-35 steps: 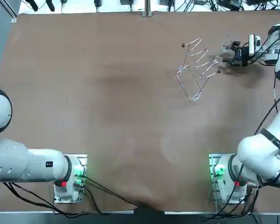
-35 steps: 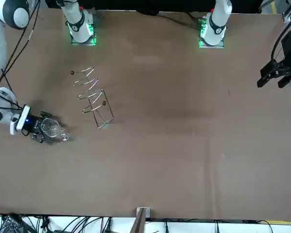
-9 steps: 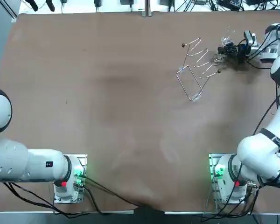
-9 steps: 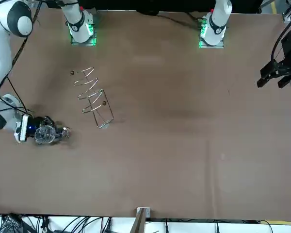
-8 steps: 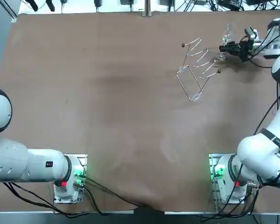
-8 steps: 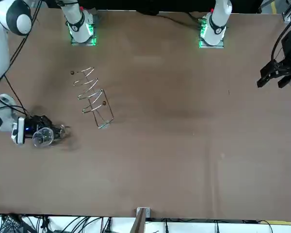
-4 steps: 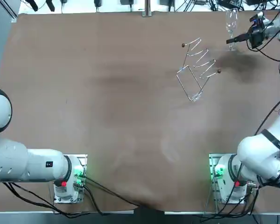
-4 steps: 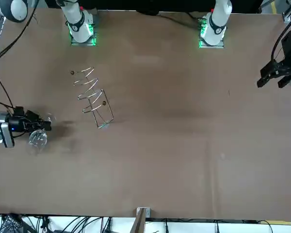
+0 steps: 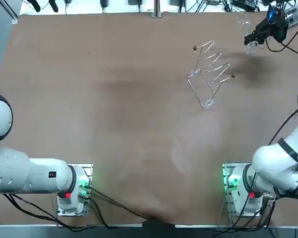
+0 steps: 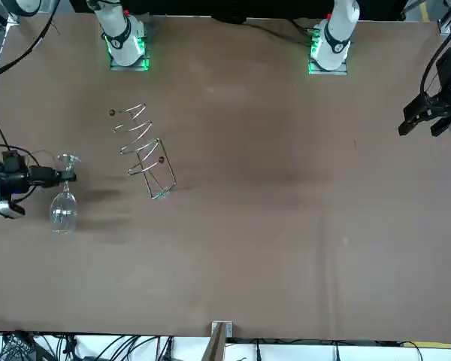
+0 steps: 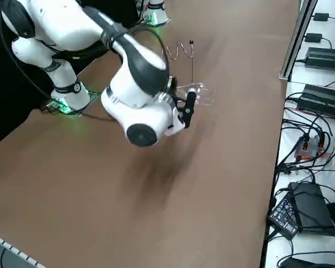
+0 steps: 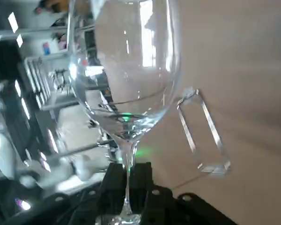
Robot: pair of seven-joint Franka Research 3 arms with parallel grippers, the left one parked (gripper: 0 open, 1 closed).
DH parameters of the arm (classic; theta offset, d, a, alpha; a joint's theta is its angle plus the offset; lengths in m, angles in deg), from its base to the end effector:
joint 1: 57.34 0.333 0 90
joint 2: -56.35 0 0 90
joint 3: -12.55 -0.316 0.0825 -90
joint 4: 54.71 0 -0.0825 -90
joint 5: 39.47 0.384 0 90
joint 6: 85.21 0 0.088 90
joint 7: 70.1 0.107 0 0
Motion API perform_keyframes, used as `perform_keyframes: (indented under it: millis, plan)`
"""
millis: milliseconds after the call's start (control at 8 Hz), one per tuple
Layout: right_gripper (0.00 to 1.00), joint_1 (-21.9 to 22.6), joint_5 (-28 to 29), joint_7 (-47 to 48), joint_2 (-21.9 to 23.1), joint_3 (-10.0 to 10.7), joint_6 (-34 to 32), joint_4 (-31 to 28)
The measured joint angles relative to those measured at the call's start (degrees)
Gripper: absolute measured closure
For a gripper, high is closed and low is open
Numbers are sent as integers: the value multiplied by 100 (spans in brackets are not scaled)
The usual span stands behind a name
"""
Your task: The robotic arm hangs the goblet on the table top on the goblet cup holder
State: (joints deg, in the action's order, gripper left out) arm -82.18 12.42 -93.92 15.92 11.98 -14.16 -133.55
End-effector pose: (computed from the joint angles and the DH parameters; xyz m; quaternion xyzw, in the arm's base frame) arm 0.6307 -0.1739 0.3114 -0.8192 0.0423 0.1563 0.5502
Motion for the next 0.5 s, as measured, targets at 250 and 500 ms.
perform_keyframes:
  millis: [250,500]
  plan:
    - [91,208,-8,2085,183,-15,-186,-1]
    - [91,468,-10,3817,324,-25,-271,0]
